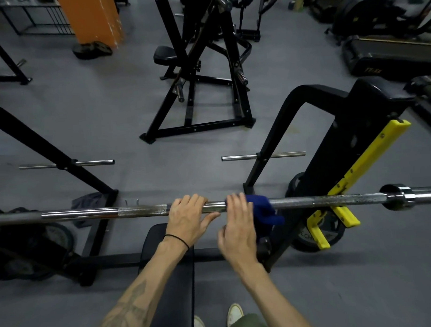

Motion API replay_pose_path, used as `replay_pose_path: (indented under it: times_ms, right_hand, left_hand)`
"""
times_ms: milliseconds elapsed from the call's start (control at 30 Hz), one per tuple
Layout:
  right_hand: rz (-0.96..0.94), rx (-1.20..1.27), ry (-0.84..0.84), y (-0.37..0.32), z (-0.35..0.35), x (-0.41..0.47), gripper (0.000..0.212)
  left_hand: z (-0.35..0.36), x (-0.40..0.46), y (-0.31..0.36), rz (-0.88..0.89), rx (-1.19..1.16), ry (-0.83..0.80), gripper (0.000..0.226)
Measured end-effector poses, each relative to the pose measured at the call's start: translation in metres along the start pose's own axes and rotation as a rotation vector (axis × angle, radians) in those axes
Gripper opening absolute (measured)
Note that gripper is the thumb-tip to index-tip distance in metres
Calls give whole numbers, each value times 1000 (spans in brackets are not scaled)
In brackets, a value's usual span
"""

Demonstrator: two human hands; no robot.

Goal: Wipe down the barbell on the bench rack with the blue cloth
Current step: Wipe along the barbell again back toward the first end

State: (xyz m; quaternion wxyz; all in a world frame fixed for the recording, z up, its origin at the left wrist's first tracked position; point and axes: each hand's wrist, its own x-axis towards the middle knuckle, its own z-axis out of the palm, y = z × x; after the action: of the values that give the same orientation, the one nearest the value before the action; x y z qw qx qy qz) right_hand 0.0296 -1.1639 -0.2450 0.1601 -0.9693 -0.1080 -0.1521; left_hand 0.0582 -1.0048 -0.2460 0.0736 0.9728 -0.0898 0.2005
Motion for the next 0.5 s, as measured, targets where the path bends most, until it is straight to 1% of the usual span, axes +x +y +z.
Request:
replay_pose_path:
  times_ms: [33,67,100,167,233,333,367,433,500]
  right_hand:
    - [-94,-21,-21,8,-2,-2,99]
    - [-146,-36,-35,25,-6,-1,101]
    - [-155,-42,-50,45,-12,-1,102]
    - [-94,-68,-41,82,-25,-4,102]
    - [2,-89,-7,97,-31,-5,101]
    - [177,-38,37,67,-21,-1,96]
    - [198,-10,37,49,-16,0,95]
    - [99,24,12,11,-4,-2,99]
    - [-47,28,-22,-4,3,-7,103]
  left_hand:
    - [0,-1,-2,21,8,-2,53]
    - [1,-1,-5,47,23,-3,53]
    - [1,-3,-10,68,37,2,53]
    - [1,-7,-20,66,37,23,53]
    - [0,-10,-26,29,43,25,55]
    - [-4,-8,-24,20,68,15,55]
    - [-5,-7,-23,24,66,16,55]
    - [-7,-4,-25,30,69,4,56]
    - [-7,-2,-27,56,73,-47,58]
